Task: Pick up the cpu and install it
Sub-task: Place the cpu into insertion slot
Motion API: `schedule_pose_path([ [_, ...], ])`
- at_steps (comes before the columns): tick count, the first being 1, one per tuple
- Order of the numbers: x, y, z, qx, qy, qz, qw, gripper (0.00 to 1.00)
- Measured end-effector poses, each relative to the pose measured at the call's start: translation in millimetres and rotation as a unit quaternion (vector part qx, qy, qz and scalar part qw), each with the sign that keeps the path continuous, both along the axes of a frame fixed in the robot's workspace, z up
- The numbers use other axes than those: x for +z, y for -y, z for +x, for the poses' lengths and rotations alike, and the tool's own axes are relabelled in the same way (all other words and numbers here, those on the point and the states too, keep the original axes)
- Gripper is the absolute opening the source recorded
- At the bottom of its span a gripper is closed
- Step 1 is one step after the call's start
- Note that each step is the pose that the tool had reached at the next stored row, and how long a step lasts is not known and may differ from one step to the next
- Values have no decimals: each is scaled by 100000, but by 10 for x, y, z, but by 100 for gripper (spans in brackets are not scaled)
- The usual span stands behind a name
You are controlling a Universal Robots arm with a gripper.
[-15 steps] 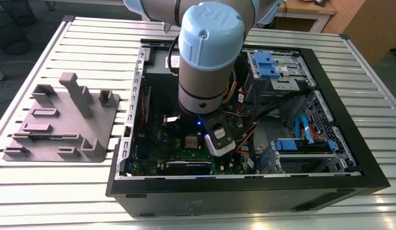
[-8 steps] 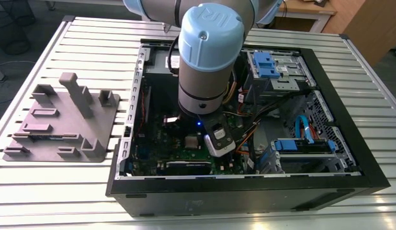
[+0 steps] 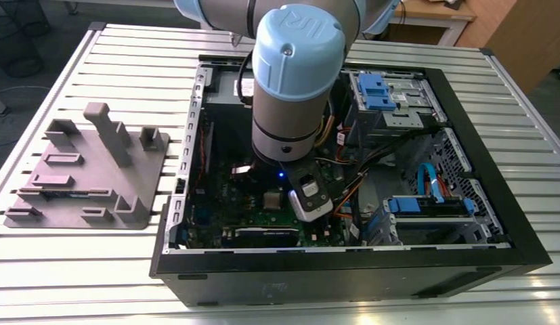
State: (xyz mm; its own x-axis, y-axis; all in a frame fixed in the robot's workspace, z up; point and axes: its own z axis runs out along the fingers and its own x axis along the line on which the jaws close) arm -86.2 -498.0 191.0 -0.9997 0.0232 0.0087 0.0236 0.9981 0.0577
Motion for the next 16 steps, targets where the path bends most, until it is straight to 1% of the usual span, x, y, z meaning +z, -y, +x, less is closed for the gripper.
schedule_pose_path([
  [5, -2, 0, 1, 3, 4, 9, 100000, 42],
  [7, 17, -2, 2, 4, 38, 58, 100000, 42],
  [9, 54, 0, 1, 6, 1, 2, 100000, 42],
  [10, 59, -1, 1, 8, 10, 20, 100000, 42],
  [14, 59, 0, 1, 8, 29, 17, 100000, 42],
  [16, 57, 0, 1, 38, 126, 2, 100000, 42],
])
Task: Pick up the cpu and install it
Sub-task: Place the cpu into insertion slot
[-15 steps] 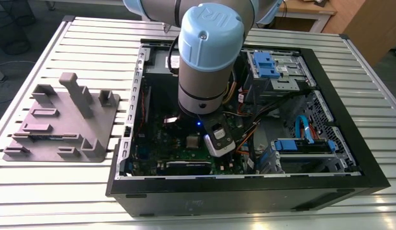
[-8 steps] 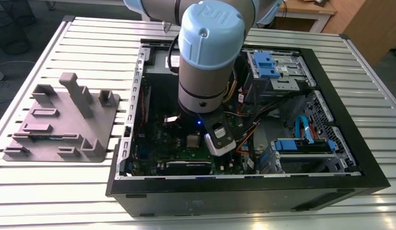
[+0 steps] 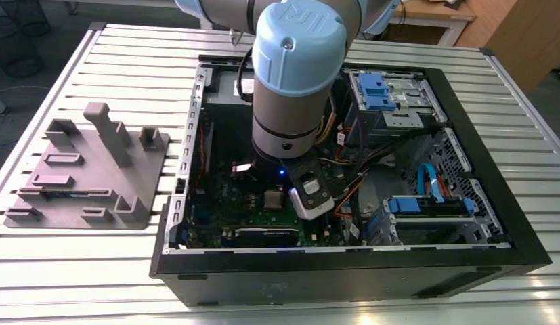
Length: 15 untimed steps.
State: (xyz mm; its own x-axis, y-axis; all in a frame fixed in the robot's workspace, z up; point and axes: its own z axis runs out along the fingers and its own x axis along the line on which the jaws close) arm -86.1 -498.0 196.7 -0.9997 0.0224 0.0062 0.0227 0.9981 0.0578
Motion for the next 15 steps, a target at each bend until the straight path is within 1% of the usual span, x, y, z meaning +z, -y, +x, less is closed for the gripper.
schedule_pose_path([
  [4, -1, 0, 0, 6, 14, 12, 100000, 42],
  [8, -23, 0, 0, 7, 27, 8, 100000, 42],
  [15, -26, 0, 9, 7, 27, 10, 100000, 42],
])
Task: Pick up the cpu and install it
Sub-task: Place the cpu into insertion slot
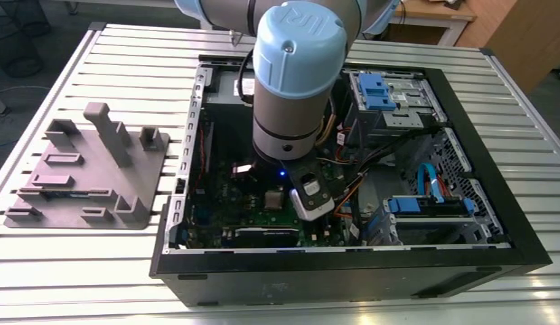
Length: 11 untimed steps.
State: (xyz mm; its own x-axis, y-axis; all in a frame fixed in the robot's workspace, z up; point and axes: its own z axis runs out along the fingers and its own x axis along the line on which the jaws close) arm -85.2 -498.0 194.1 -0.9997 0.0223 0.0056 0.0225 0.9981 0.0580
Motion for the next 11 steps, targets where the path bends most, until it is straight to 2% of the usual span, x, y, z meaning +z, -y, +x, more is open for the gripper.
schedule_pose_path([
  [11, -33, 0, 0, -2, 3, 5, 100000, 42],
])
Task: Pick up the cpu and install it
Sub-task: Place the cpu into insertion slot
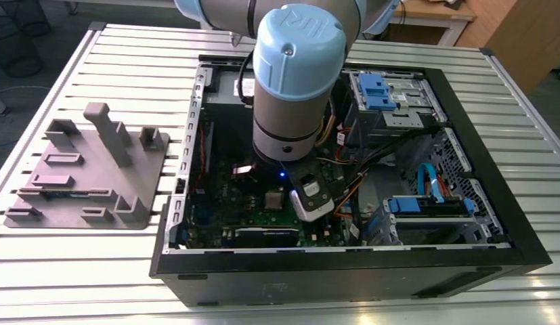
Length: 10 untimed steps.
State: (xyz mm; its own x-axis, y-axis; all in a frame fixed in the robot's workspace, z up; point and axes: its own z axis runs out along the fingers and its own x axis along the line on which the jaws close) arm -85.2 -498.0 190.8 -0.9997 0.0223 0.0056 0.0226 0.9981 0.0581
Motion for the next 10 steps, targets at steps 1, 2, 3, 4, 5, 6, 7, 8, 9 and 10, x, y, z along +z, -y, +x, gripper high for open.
schedule_pose_path([
  [1, 0, 0, 0, -1, 2, 1, 100000, 42],
  [2, 0, 0, 0, 0, 3, -2, 100000, 42],
  [3, 0, 0, 0, -1, 1, 2, 100000, 42],
  [4, -3, -1, 0, 0, 7, 39, 100000, 42],
  [5, -3, -1, 0, 2, 10, 33, 100000, 42],
  [6, -3, -1, 0, 0, 10, 26, 100000, 42],
  [7, -3, -1, 0, -1, 10, 22, 100000, 42],
  [8, -2, 0, 0, 0, 6, 11, 100000, 42],
  [9, -1, 0, 0, 0, 1, 5, 100000, 42],
  [10, -1, 0, 0, -1, 2, 3, 100000, 42],
])
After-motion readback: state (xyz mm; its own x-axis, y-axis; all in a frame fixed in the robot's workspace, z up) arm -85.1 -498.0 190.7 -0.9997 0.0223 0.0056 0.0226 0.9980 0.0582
